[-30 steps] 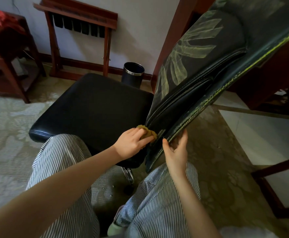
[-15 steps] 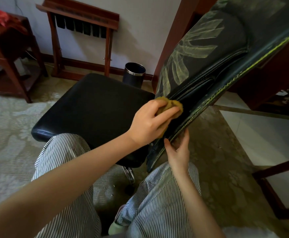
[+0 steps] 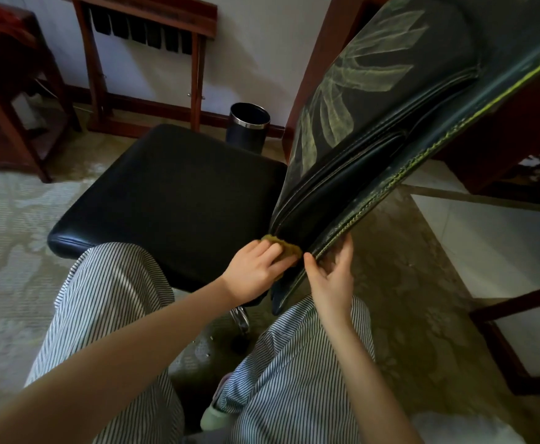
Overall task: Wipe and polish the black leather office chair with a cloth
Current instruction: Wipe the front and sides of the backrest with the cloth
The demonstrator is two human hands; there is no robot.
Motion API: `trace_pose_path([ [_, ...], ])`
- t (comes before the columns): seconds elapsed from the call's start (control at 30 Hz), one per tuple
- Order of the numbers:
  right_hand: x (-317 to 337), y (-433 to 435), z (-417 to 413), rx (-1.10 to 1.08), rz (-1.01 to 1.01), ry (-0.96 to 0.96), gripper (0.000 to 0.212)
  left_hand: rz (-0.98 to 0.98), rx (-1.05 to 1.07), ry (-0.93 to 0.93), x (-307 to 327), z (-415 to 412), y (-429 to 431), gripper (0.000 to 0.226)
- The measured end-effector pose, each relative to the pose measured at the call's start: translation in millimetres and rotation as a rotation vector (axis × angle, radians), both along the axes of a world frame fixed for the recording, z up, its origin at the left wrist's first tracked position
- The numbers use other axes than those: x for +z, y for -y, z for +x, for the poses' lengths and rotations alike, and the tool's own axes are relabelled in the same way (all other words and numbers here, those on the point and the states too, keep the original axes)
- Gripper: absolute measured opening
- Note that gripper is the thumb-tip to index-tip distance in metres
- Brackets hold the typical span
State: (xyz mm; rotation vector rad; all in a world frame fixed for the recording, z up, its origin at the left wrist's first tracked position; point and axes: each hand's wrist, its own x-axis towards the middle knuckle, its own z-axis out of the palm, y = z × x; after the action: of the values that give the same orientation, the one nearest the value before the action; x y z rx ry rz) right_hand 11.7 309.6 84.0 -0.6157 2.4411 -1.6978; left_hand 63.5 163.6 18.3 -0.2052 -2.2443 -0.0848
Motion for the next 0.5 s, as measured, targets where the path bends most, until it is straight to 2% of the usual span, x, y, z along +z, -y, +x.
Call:
trace_pose_path([
  [0.13, -1, 0, 0, 0.002, 0.009, -0.018, 0.075, 0.041, -0.011, 0.184, -27, 8, 1, 0.038],
  [0.2, 0, -1, 0, 0.007, 0.008, -0.017, 0.075, 0.102, -0.036, 0.203, -23, 13, 3, 0.031],
  [0.37, 0, -4, 1, 0.02, 0.012, -0.047, 0.073, 0.347, -0.056, -0.113, 51, 12, -3, 0.029],
  [0.5, 1, -2, 1, 0.037, -0.024, -0.049, 0.072, 0.39, -0.074, -0.302, 140, -5, -19, 0.026],
])
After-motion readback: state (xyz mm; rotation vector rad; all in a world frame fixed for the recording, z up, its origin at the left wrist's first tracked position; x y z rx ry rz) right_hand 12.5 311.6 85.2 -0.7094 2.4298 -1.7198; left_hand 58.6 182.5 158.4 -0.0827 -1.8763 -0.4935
